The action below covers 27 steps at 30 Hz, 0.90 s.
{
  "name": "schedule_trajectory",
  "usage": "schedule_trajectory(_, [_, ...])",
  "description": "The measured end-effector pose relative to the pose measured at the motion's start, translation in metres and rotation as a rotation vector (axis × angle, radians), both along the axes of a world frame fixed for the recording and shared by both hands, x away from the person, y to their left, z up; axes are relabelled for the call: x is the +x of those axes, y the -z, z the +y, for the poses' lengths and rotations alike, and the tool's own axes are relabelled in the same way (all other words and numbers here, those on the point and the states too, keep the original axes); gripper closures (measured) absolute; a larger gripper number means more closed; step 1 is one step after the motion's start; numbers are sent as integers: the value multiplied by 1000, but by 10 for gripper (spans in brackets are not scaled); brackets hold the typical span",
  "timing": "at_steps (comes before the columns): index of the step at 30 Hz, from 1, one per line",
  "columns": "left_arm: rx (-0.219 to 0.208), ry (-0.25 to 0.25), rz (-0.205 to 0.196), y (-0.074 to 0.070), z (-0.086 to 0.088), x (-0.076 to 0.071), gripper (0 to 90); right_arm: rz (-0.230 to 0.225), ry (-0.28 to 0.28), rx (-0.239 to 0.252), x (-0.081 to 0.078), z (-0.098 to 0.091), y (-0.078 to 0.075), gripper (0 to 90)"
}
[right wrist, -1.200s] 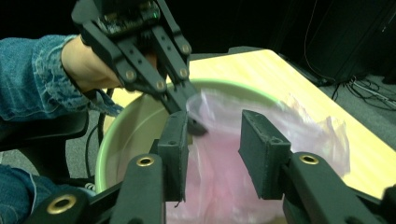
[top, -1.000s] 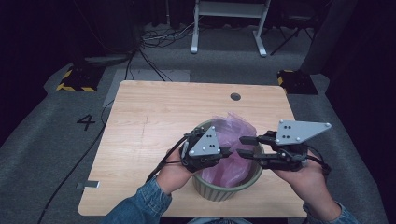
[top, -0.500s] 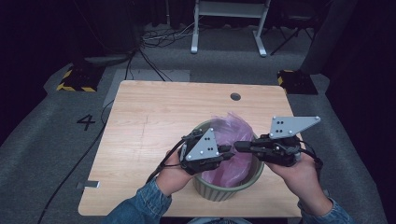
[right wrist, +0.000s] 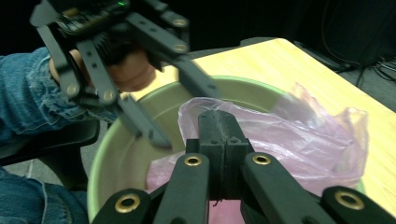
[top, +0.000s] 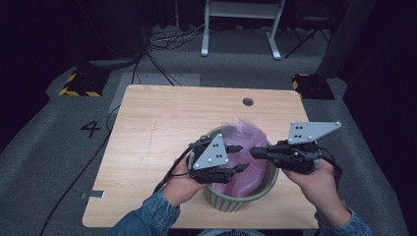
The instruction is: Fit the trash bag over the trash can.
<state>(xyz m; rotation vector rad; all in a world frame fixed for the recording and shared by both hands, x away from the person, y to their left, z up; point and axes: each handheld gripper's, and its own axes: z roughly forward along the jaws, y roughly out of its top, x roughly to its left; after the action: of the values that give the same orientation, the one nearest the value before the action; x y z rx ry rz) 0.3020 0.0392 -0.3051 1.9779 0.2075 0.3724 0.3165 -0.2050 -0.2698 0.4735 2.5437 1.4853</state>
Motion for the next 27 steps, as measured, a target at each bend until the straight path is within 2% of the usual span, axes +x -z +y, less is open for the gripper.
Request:
schedule_trajectory(1, [1, 4, 2, 0, -1, 0, 538, 1, -7, -1, -1, 2, 0, 900])
schedule_trajectory(3, [13, 13, 5, 0, -1, 0, 725, -1, -17, -3, -3, 5, 1, 900])
schedule_trajectory(5, [18, 2, -3, 0, 2, -1, 851, -10, -11, -7, -3, 3, 0, 900])
schedule_trajectory(7, [13, -3, -11, 0, 7, -2, 895, -10, 7, -3, -1, -2, -1, 900])
schedule_trajectory(13, [-15, -21, -23, -4, 25, -6, 898, -12, 78, 7, 7, -25, -5, 900])
schedule_trajectory(18, [-23, -33, -43, -6, 43, -10, 898, -31, 129, 4, 8, -41, -11, 900])
schedule_trajectory(23, [-37, -65, -48, -6, 63, -13, 897, -45, 170, 9, 7, -57, -18, 900])
schedule_trajectory(27, [-57, -100, -35, -3, 84, -13, 898, -51, 202, 8, 5, -69, -21, 900])
